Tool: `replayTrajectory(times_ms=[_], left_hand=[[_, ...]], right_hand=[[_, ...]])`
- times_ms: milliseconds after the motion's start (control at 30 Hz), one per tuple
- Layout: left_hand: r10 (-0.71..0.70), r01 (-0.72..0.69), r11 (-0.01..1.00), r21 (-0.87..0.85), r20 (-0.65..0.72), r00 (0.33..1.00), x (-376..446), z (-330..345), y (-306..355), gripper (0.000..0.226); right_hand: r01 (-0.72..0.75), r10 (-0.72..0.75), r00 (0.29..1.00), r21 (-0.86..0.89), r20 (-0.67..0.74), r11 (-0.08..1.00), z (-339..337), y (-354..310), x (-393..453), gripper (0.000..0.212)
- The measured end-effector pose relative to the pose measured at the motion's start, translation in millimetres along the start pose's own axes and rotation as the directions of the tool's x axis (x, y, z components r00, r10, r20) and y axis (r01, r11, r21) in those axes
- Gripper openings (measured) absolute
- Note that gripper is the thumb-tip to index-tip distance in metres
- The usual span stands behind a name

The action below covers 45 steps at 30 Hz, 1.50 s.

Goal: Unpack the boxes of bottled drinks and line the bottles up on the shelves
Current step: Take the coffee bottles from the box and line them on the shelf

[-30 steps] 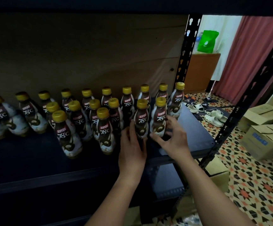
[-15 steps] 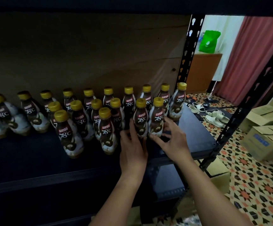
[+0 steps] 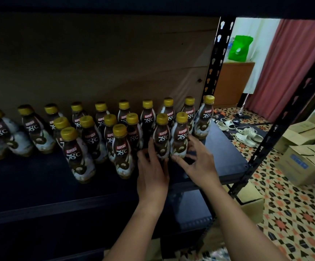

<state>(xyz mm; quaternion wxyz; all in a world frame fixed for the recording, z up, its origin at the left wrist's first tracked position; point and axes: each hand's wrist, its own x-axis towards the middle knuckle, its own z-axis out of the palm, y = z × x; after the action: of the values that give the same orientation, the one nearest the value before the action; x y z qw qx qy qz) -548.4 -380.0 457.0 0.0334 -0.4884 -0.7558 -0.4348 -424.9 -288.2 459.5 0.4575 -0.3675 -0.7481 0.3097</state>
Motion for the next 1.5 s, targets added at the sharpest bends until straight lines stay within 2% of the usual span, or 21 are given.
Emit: replayTrajectory(times_ms=[267, 600, 700, 833, 967, 1033, 1100, 1167, 1233, 1300, 1400, 1500], left_hand=[[0.031, -0.031, 0.999, 0.01, -0.013, 0.999, -1.0, -0.2, -1.3, 0.08], [0.105, -0.103, 0.994, 0.037, -0.064, 0.992, -5.6, -0.2, -5.7, 0.079], [0.137, -0.134, 0.99, 0.05, -0.058, 0.989, -12.9, -5.8, -7.4, 0.079], [0.243, -0.243, 0.97, 0.0, -0.053, 0.969, -29.9, -16.8, -14.4, 0.072], [0.389, -0.409, 0.891, -0.2, -0.13, 0.912, -59.3, -25.8, -47.9, 0.051], [0.423, -0.439, 0.864, -0.247, -0.117, 0.898, -76.5, -28.8, -73.2, 0.043], [0.44, -0.443, 0.871, -0.213, -0.065, 0.896, -95.6, -28.4, -96.8, 0.04], [0.394, -0.386, 0.906, -0.176, 0.015, 0.919, -117.0, -18.8, -127.4, 0.041], [0.241, -0.223, 0.965, -0.139, 0.123, 0.963, -144.4, -3.0, -167.3, 0.041], [0.087, -0.075, 0.995, -0.06, 0.223, 0.971, -179.6, 15.5, -210.7, 0.041], [-0.002, -0.031, 0.995, 0.096, 0.331, 0.943, -241.3, 56.9, -285.1, 0.047], [-0.268, 0.136, 0.946, 0.293, 0.477, 0.837, -305.1, 102.3, -360.6, 0.057]], right_hand=[[0.009, -0.009, 1.0, -0.035, -0.008, 0.999, -0.8, -1.5, 0.4, 0.077], [-0.006, 0.004, 1.0, -0.055, -0.02, 0.998, -0.4, -3.1, 0.4, 0.084], [-0.013, 0.007, 0.997, -0.079, -0.073, 0.997, -0.7, -4.8, -2.4, 0.084], [-0.078, 0.046, 0.976, -0.145, -0.214, 0.986, 1.2, -10.9, -24.0, 0.076], [0.1, -0.119, 0.946, -0.079, -0.302, 0.992, 17.4, -16.9, -69.8, 0.047], [0.22, -0.241, 0.936, -0.105, -0.256, 0.97, 30.9, -18.0, -93.0, 0.033], [0.276, -0.295, 0.943, -0.135, -0.154, 0.952, 47.1, -14.4, -114.3, 0.029], [0.221, -0.228, 0.972, -0.115, -0.049, 0.968, 67.6, 1.3, -134.2, 0.026], [0.092, -0.087, 0.995, -0.105, 0.057, 0.99, 92.1, 27.6, -156.3, 0.024], [-0.013, 0.036, 0.984, -0.133, 0.174, 0.991, 120.3, 65.8, -185.9, 0.024], [-0.17, 0.231, 0.913, -0.199, 0.337, 0.965, 166.4, 135.6, -238.3, 0.031], [-0.302, 0.417, 0.8, -0.31, 0.432, 0.901, 213.2, 212.2, -296.5, 0.036]])
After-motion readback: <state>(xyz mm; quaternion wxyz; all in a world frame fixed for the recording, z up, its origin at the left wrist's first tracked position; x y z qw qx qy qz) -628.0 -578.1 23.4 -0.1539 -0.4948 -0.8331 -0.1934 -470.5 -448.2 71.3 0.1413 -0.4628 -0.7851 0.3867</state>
